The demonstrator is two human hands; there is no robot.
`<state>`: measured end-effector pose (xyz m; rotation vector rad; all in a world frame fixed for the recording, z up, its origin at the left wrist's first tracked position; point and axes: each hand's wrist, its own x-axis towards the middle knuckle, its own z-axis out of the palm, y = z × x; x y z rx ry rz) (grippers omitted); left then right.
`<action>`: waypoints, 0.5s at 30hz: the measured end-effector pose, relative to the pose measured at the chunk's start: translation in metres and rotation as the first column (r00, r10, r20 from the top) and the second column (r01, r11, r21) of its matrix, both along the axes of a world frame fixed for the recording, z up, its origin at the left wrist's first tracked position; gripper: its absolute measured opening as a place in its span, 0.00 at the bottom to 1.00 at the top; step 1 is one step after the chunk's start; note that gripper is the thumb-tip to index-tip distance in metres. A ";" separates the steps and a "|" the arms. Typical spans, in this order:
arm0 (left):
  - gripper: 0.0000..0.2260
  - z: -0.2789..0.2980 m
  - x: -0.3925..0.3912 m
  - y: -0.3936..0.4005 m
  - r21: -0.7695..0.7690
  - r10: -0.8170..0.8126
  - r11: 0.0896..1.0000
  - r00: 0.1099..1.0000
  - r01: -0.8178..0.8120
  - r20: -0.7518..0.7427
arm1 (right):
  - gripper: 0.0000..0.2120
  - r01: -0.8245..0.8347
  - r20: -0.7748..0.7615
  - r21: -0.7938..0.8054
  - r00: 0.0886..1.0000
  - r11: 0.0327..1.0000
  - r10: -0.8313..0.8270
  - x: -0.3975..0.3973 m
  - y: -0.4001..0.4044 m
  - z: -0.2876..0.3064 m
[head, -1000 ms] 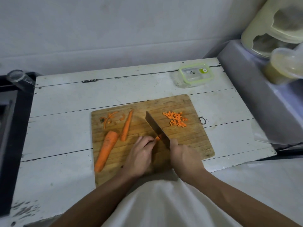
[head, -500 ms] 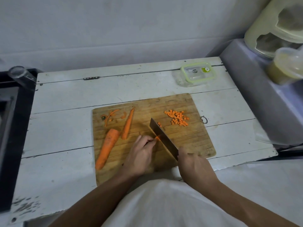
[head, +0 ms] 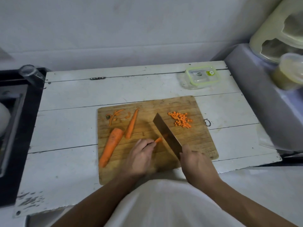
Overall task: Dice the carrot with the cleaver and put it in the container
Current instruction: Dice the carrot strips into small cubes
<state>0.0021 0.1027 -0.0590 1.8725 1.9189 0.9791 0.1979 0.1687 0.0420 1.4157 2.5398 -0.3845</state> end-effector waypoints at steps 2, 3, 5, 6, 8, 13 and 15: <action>0.12 0.002 0.000 0.001 0.017 -0.015 1.000 1.000 0.015 -0.005 | 0.09 -0.017 0.009 -0.013 1.000 1.000 0.017 0.003 -0.004 0.001; 0.12 0.002 0.000 0.002 0.021 -0.021 1.000 1.000 0.021 -0.013 | 0.08 -0.024 0.012 -0.014 1.000 1.000 0.024 0.004 -0.006 0.001; 0.12 0.004 0.000 0.003 0.027 -0.031 0.999 0.999 0.032 -0.031 | 0.07 -0.021 -0.002 -0.017 1.000 1.000 0.021 0.005 -0.008 -0.001; 0.12 0.003 0.000 0.002 0.026 -0.036 0.999 0.999 0.037 -0.039 | 0.06 -0.012 -0.005 -0.017 1.000 1.000 0.012 0.004 -0.008 -0.001; 0.12 0.001 0.000 0.003 0.029 -0.035 0.999 0.998 0.037 -0.048 | 0.05 -0.004 0.010 -0.031 1.000 1.000 0.004 -0.002 -0.006 -0.003; 0.14 -0.002 -0.001 0.004 0.036 -0.030 0.999 0.996 0.033 -0.085 | 0.05 0.042 -0.016 -0.011 0.999 0.999 -0.042 -0.029 0.008 -0.008; 0.14 -0.001 -0.001 -0.002 0.030 -0.007 1.000 0.996 0.010 -0.088 | 0.07 0.060 -0.061 0.005 0.996 0.998 -0.060 -0.027 0.010 -0.008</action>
